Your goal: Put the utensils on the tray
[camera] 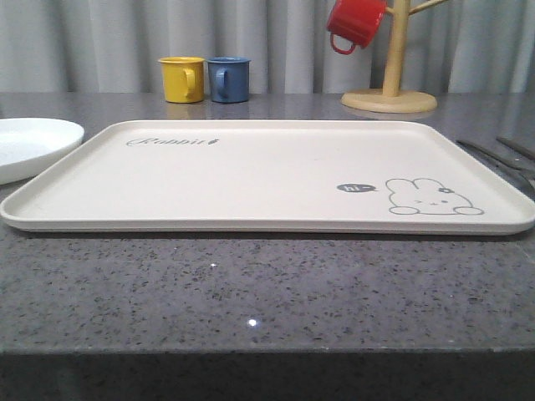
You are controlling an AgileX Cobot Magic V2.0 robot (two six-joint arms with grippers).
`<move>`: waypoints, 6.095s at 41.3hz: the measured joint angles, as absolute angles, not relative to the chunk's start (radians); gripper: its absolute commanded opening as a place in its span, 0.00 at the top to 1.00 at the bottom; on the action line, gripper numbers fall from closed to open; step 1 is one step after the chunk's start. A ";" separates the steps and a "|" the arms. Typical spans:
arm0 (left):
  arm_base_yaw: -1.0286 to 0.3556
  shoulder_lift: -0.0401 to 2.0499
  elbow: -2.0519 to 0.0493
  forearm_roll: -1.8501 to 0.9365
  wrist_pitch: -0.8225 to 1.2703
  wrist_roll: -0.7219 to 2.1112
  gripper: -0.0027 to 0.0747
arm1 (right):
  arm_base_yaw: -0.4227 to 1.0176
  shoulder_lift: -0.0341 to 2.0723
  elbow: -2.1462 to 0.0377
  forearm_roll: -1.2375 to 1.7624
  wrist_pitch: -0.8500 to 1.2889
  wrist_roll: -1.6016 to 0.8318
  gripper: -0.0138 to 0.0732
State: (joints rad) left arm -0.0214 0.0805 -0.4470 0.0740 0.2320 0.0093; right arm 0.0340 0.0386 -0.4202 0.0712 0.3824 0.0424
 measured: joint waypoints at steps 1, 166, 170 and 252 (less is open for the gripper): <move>-0.021 0.097 -0.483 0.076 0.263 0.009 0.99 | 0.034 0.059 -0.452 0.071 0.409 0.042 0.98; 0.205 1.551 -1.317 -0.533 0.990 0.474 0.99 | 0.034 0.685 -0.650 0.066 0.657 0.042 0.36; 0.131 1.551 -1.317 -0.554 1.001 0.503 0.99 | 0.034 0.685 -0.650 0.066 0.657 0.042 0.36; -0.783 0.867 -0.996 0.050 0.948 0.030 0.49 | 0.053 0.716 -0.684 0.066 0.757 0.042 0.37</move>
